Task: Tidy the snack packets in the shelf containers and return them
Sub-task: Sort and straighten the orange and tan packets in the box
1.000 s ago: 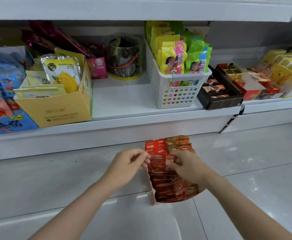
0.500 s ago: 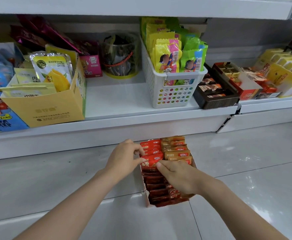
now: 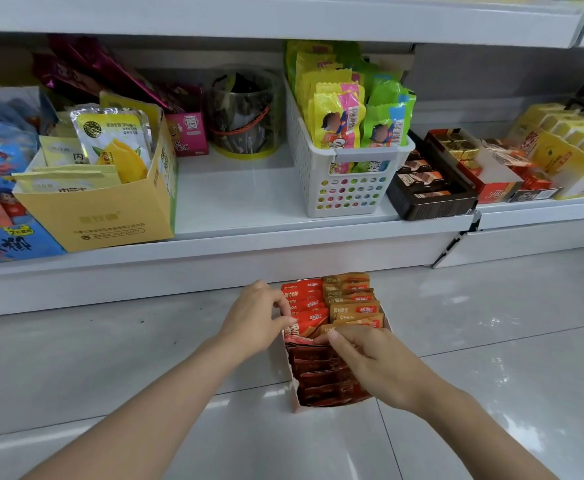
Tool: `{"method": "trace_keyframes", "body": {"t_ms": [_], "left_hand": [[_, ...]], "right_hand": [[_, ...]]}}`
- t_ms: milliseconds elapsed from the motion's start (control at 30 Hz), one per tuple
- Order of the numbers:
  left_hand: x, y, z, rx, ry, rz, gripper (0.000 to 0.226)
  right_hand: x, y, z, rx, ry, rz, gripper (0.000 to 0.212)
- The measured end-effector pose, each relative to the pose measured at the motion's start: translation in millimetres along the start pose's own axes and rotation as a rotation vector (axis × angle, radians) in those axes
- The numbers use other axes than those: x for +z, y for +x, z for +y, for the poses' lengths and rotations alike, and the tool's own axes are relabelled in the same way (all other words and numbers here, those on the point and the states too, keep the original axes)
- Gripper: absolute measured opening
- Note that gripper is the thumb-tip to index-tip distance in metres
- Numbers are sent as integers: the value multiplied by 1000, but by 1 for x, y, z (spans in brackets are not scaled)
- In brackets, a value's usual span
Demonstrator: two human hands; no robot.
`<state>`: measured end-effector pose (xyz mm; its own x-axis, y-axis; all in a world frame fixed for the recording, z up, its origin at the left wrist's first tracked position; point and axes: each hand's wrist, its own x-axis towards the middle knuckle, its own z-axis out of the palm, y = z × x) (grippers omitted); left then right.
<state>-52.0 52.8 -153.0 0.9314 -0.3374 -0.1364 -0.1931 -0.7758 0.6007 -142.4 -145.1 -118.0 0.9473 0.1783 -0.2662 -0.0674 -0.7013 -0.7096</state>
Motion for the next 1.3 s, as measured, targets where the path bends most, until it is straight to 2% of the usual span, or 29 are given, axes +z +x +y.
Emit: {"method": "trace_keyframes", "body": {"t_ms": [133,233,367,467,633,700,867,900,967,1000,1100,1167,1233,1267,1300], "left_hand": [[-4,-5,5,71,2,-26,19],[-8,-14,10,98,-76,21,22],[-9,-20,14,103,-183,24,17],[-7,-26,13,126,-173,19,19],[-27,-8,15,48,-372,243,28],[-40,4,15,22,-451,220,23],[-22,-1,11,19,-394,42,22],[-16,-4,10,14,-391,54,23],[-17,-4,7,4,-396,176,21],[-22,-1,9,13,-408,261,17],[-59,7,26,86,-485,452,13],[-86,10,43,131,-504,510,16],[-106,7,58,152,-528,485,20],[-112,5,64,156,-543,450,21],[-114,1,69,159,-559,416,20]], "right_hand": [[-2,-1,-1,36,45,86,29],[-1,-3,-2,72,115,100,22],[6,-4,-2,45,145,43,33],[15,-3,-7,-25,14,-24,35],[18,9,-13,-48,-75,-51,29],[17,12,-13,-28,-59,-70,27],[18,14,-12,-6,-76,-42,31],[19,13,-12,-7,-69,-26,31],[20,9,-12,-26,-56,34,27],[17,7,-13,-34,-31,77,22],[4,5,-14,-15,128,272,29],[-10,5,-17,23,326,390,7],[-24,6,-26,-3,518,404,37],[-29,6,-28,-24,612,362,48],[-33,4,-36,-43,706,294,52]]}}
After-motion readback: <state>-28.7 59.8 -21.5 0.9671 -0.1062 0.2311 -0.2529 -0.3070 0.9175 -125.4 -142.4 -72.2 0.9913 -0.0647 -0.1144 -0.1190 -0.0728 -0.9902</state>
